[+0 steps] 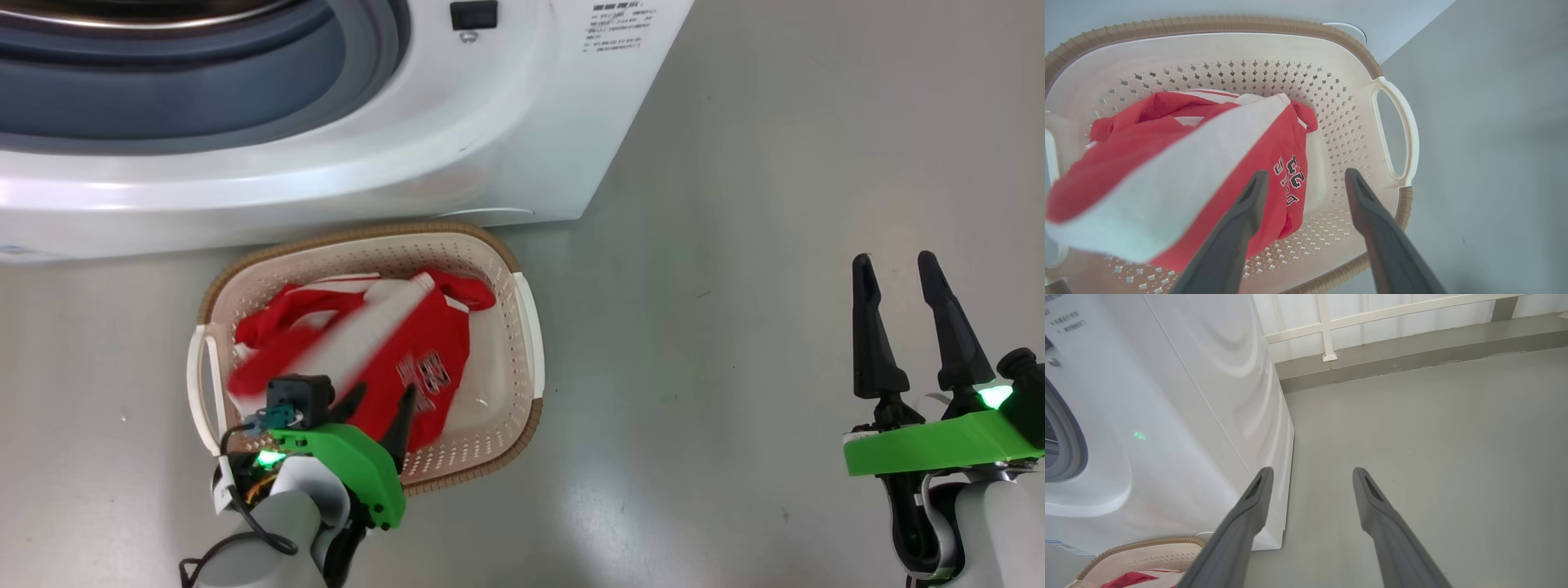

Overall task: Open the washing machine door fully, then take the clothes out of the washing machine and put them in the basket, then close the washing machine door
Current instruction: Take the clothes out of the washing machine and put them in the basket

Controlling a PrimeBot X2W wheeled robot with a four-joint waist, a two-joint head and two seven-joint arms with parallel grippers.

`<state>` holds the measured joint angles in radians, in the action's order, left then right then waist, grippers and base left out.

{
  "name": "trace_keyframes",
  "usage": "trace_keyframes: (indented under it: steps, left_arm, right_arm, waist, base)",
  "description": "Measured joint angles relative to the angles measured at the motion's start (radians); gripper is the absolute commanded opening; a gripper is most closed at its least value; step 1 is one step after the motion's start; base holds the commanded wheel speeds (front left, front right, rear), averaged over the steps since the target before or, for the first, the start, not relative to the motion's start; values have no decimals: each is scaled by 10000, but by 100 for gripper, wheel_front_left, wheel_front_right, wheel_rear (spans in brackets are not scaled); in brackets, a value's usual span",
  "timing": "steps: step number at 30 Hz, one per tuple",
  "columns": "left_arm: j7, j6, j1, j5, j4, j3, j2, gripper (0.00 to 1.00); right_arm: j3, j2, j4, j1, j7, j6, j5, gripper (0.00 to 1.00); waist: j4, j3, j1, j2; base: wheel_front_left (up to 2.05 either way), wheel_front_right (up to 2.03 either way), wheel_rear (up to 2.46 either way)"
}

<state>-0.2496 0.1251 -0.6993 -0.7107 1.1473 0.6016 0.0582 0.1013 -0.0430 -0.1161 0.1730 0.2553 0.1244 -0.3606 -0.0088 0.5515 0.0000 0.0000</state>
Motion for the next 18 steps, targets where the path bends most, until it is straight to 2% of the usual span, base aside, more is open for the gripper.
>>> trace_keyframes:
  steps: [9, 18]
  left_arm:
    - [0, 0, 84, 63, -593, -437, 234, 100]
    - [0, 0, 873, 1147, -1837, -1985, 472, 100]
  right_arm:
    - [-121, 0, -123, -58, 0, 0, 0, 100]
    - [-146, 0, -276, -200, 0, 0, 27, 100]
  waist:
    - [27, -461, 0, 0]
    - [108, -1161, 0, 0]
  base:
    - [0, 0, 0]
    - [0, 0, 0]
